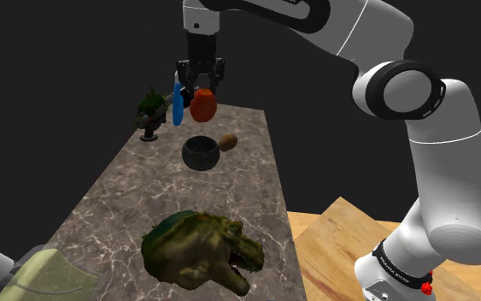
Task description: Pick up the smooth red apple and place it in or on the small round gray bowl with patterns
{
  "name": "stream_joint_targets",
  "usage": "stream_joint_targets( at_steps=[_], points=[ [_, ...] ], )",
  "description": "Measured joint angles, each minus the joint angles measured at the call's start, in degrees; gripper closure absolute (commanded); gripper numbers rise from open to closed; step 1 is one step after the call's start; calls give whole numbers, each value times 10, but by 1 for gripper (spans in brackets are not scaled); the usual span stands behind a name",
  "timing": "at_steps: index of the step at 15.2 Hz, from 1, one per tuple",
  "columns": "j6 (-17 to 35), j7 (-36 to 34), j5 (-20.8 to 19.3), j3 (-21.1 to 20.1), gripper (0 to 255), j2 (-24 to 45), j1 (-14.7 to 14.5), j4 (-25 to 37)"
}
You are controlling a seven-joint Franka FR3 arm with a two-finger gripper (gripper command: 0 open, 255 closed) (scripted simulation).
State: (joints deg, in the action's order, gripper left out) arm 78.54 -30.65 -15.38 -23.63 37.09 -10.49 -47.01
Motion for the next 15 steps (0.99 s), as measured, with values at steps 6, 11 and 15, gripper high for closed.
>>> stream_joint_targets(
  at_steps=[6,11,15],
  points=[
    [63,2,10,-4,255,-31,29,-95],
    [113,-2,15,-5,255,-46,42,-162],
    [147,-4,17,-6,255,-54,50,-204]
  ],
)
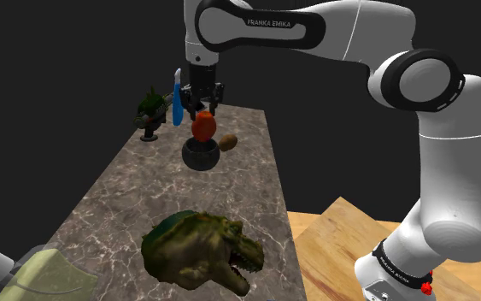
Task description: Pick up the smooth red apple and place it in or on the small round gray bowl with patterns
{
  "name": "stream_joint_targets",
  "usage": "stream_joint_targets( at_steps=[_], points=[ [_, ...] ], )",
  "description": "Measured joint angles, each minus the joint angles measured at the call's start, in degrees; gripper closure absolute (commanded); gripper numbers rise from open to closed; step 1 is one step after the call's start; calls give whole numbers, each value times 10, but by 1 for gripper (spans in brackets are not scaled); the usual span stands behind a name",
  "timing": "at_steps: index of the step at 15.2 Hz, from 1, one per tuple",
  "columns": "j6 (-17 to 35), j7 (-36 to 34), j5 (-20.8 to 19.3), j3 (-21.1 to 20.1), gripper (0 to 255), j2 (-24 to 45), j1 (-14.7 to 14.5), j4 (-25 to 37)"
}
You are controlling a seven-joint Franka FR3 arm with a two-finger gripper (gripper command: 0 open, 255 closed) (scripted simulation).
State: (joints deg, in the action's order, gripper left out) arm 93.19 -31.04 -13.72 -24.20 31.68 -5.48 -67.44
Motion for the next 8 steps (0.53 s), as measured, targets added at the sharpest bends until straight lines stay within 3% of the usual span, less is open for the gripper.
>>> stream_joint_targets(
  at_steps=[8],
  points=[
    [38,-4,-1,1,255,0,5,-38]
  ],
)
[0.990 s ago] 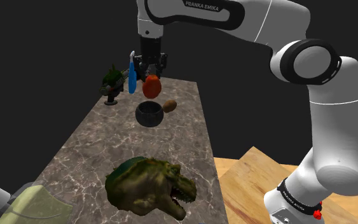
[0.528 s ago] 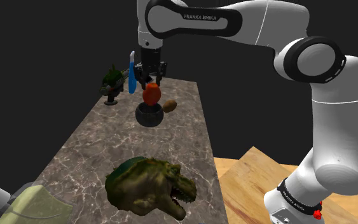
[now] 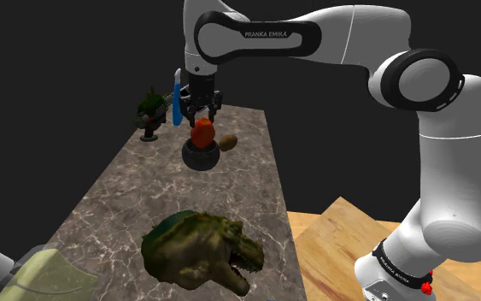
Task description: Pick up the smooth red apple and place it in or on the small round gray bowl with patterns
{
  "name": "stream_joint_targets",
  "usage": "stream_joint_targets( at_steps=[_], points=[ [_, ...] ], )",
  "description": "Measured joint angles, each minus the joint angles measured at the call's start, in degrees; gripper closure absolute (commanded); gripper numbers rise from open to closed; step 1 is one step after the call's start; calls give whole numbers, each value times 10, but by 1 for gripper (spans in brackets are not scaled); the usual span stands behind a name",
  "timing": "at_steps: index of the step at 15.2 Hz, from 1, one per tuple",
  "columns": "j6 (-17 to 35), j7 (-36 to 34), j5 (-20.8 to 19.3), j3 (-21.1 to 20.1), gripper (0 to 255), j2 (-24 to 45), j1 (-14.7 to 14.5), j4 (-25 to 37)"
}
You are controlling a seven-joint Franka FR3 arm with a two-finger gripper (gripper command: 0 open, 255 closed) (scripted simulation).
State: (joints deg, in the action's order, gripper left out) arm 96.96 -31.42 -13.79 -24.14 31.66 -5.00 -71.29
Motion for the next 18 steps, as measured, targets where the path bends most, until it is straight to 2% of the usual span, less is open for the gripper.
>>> stream_joint_targets(
  at_steps=[2,3,9,13,18],
  points=[
    [1,0,0,0,255,0,0,-1],
    [1,0,0,0,0,0,0,-1],
    [1,0,0,0,0,-1,0,-1],
    [-66,3,-2,0,0,11,-15,79],
    [-83,5,-4,1,0,18,-19,103]
  ],
)
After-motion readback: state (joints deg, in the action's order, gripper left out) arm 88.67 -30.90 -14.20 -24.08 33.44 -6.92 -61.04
